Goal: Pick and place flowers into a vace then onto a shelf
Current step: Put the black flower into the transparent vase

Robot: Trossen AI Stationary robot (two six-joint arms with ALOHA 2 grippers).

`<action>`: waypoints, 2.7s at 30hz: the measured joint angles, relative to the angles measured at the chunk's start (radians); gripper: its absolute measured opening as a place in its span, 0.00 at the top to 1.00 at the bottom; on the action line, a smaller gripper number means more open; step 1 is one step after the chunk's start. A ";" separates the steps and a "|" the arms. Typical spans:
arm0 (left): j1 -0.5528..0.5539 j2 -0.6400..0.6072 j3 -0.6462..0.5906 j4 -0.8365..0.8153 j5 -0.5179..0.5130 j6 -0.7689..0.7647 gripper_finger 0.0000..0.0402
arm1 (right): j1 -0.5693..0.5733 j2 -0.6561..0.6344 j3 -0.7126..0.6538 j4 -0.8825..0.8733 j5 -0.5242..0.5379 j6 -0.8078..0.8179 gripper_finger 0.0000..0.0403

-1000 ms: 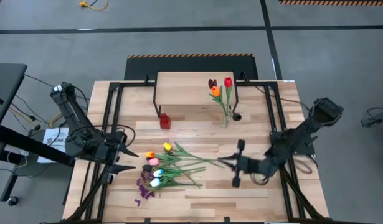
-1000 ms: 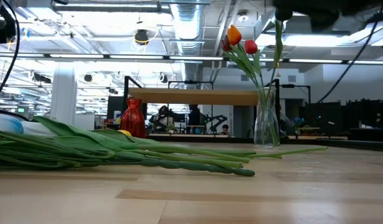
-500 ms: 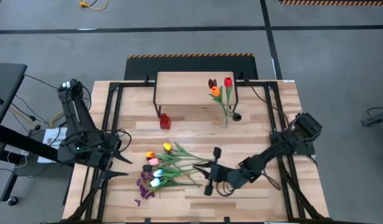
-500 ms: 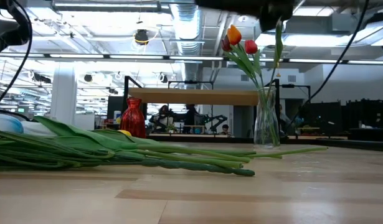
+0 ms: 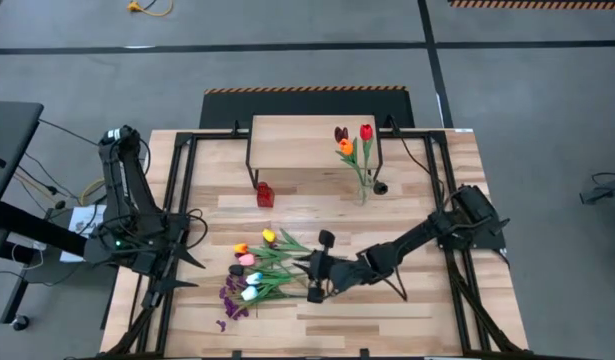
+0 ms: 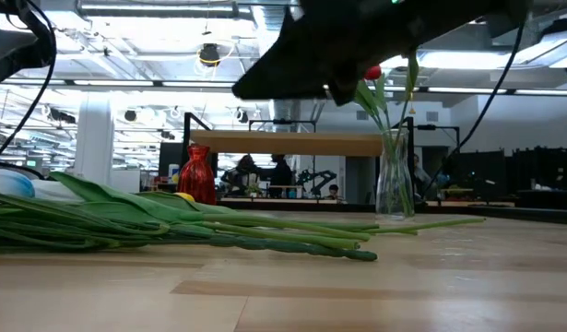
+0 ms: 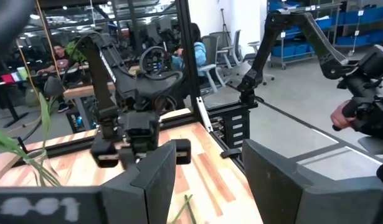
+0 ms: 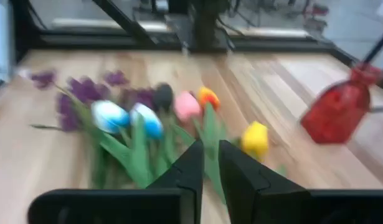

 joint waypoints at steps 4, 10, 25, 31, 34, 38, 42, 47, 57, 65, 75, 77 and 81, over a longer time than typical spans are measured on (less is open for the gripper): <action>0.000 0.000 0.000 0.002 0.000 -0.006 0.56 | -0.028 0.000 0.002 -0.064 -0.060 0.025 0.86; 0.000 0.000 0.000 0.004 0.000 -0.025 0.56 | -0.053 0.000 0.001 -0.124 -0.187 0.035 0.86; 0.000 0.002 0.000 0.004 0.001 -0.010 0.56 | -0.093 0.035 0.002 -0.145 -0.284 0.006 0.86; 0.000 0.002 0.000 0.004 0.001 -0.010 0.56 | -0.093 0.085 0.020 -0.113 -0.342 -0.016 0.86; 0.001 0.002 0.000 0.004 0.002 -0.010 0.56 | -0.096 0.139 0.049 -0.116 -0.344 -0.022 0.86; 0.001 0.002 0.000 0.004 0.004 -0.011 0.56 | -0.106 0.172 0.092 -0.136 -0.346 -0.035 0.86; 0.001 0.002 0.000 0.004 0.004 -0.018 0.56 | -0.114 0.179 0.101 -0.154 -0.350 -0.044 0.86; 0.001 0.002 0.000 0.000 0.006 -0.018 0.56 | -0.119 0.176 0.103 -0.167 -0.351 -0.043 0.86; 0.001 0.002 0.000 0.000 0.006 -0.018 0.56 | -0.126 0.176 0.102 -0.216 -0.362 -0.008 0.86; 0.001 0.002 0.000 0.001 0.006 -0.025 0.56 | -0.130 0.176 0.102 -0.260 -0.365 0.020 0.94; 0.001 0.002 0.000 0.002 0.006 -0.026 0.56 | -0.117 0.168 0.102 -0.290 -0.314 0.001 0.99; 0.001 0.002 0.000 0.002 0.005 -0.026 0.56 | -0.110 0.165 0.101 -0.287 -0.298 -0.015 0.99; 0.001 0.002 0.000 0.002 0.005 -0.027 0.56 | -0.086 0.125 0.102 -0.287 -0.297 -0.054 0.99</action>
